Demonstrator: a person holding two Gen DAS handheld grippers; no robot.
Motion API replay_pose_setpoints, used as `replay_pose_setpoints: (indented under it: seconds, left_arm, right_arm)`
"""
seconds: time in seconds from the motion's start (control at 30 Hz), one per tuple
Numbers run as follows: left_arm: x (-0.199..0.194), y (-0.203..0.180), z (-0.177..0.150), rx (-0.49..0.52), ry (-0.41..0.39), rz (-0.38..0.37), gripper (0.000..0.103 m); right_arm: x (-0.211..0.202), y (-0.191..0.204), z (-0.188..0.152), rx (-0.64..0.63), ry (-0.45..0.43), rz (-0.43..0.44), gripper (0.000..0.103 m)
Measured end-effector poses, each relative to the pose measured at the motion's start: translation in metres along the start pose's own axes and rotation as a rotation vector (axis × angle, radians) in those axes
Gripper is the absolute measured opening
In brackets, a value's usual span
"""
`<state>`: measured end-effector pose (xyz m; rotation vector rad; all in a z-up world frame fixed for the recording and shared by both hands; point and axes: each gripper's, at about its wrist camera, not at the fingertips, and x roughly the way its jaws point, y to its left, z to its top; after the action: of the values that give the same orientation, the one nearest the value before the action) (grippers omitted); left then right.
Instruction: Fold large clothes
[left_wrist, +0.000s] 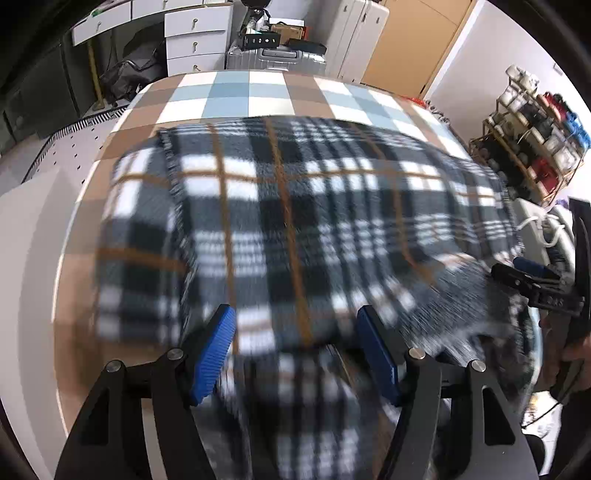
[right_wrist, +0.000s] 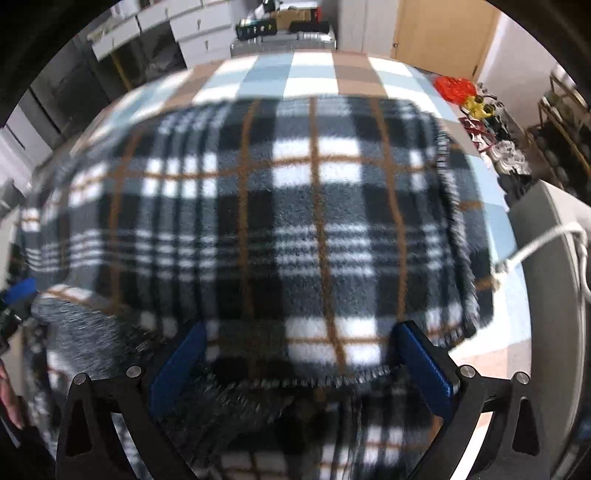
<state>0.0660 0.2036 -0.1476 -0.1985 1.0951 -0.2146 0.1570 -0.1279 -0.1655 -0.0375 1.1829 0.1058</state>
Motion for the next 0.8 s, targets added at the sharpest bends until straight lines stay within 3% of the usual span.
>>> replay_pose_setpoints:
  seconds: [0.2, 0.33, 0.43, 0.57, 0.8]
  left_arm:
    - [-0.040, -0.011, -0.050, 0.034, 0.016, -0.023, 0.064]
    - [-0.052, -0.009, -0.089, 0.032, 0.036, -0.026, 0.064]
    - [-0.057, 0.000, -0.113, -0.024, 0.052, -0.090, 0.064]
    - [-0.054, 0.011, -0.139, -0.132, 0.097, -0.242, 0.064]
    - [-0.031, 0.009, -0.164, -0.228, 0.175, -0.408, 0.063]
  right_arm:
    - [-0.077, 0.005, -0.063, 0.010, -0.249, 0.240, 0.103]
    - [-0.095, 0.008, -0.103, 0.030, -0.388, 0.361, 0.103]
    - [-0.097, 0.018, -0.112, 0.012, -0.382, 0.415, 0.103]
    - [-0.098, 0.027, -0.118, -0.030, -0.386, 0.461, 0.103]
    - [-0.097, 0.034, -0.128, -0.076, -0.362, 0.482, 0.103]
